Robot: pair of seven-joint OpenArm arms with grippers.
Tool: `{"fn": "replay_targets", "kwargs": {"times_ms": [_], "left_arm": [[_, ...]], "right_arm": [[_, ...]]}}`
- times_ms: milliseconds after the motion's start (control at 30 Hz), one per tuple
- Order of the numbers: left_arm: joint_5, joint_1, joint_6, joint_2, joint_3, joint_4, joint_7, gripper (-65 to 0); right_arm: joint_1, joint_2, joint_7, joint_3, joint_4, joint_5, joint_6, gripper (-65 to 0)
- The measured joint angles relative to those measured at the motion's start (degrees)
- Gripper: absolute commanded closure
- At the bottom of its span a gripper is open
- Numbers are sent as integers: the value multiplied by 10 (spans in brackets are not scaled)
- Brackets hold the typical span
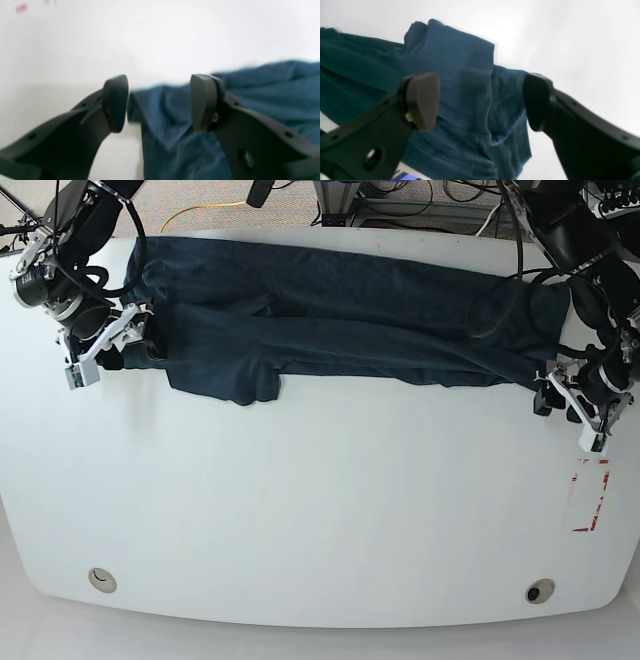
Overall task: Fold the T-shirt properly
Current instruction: 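Lift the hem with both grippers and fold it over toward the collar edge, then lay the folded hem down with both grippers and release it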
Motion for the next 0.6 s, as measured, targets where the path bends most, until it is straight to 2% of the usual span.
{"fn": "replay_targets", "kwargs": {"times_ms": [133,300,367,433,500,600], "left_arm": [[2,0,0,0,7,1,-6,-360],[5,15,0,0,60,-9,-4,-358],[-4,26,0,2,69,-20,-10,-358],[29,35,0,2,68,-34,-7,-358],[65,38,0,0,65,-55,-5,-358],[80,43,0,-2,64,-71,-6,-358]], "right_arm": [[8,-3,1,-13,-1,-1,0,-495],[10,-7,3,-57,-1,-2,0,-487],[14,-12,2,-62,-3,-3,0,-414],[19,-21,7,-65,-15,-25,0,-319],[29,-31,3,-68,-33,-55,0,-195],[36,-40,5,-69,-52,-82,0,-57]]}}
